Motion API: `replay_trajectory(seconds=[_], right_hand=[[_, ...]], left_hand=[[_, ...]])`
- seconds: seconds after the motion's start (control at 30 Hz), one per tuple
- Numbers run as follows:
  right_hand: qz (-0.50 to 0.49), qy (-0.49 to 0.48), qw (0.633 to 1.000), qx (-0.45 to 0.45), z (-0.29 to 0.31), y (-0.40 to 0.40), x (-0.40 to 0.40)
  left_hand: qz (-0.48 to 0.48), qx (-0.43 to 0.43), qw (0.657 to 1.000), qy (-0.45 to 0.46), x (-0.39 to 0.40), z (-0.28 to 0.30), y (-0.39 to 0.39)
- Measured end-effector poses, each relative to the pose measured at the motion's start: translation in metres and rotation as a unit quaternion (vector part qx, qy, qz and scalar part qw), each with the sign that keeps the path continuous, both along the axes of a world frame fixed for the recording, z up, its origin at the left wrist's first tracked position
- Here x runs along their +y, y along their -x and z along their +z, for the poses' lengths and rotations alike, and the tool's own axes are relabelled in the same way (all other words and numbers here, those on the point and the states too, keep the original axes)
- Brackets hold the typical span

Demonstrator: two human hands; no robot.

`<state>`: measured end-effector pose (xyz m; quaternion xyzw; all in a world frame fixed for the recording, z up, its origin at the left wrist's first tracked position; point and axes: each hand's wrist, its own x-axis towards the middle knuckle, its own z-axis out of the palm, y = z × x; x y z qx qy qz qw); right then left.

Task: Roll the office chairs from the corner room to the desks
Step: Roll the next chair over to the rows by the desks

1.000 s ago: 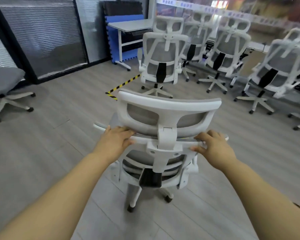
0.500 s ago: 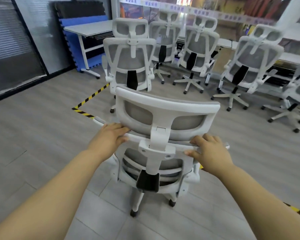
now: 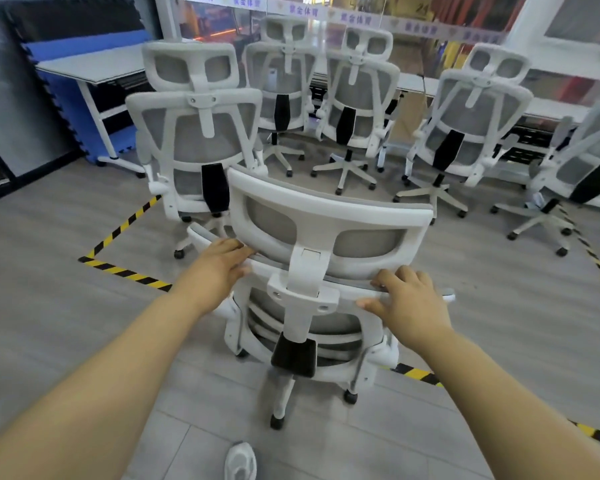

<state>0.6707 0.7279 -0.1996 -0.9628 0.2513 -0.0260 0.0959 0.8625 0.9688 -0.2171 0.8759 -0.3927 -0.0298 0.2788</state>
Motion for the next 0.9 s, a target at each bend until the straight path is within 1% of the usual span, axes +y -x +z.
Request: replay_trajectory(seconds=[0.2, 0.4, 0.5, 0.7, 0.9], right_hand=[[-0.043, 0.003, 0.999, -0.003, -0.001, -0.081, -0.047], [-0.073, 0.004, 0.997, 0.000, 0.000, -0.160, -0.092], [-0.078, 0.015, 0.997, 0.003, -0.001, -0.195, -0.114], [-0.080, 0.006, 0.997, -0.002, -0.004, -0.261, -0.164], [-0.089, 0.006, 0.996, -0.002, -0.008, -0.321, -0.213]], left_hand=[[-0.032, -0.013, 0.999, 0.015, -0.064, -0.008, -0.101], [-0.080, -0.016, 0.997, 0.002, -0.126, -0.009, -0.201], [-0.086, -0.020, 0.996, 0.007, -0.154, -0.009, -0.240], [-0.110, -0.038, 0.993, 0.006, -0.209, -0.014, -0.319], [-0.119, -0.051, 0.992, -0.006, -0.259, -0.013, -0.378]])
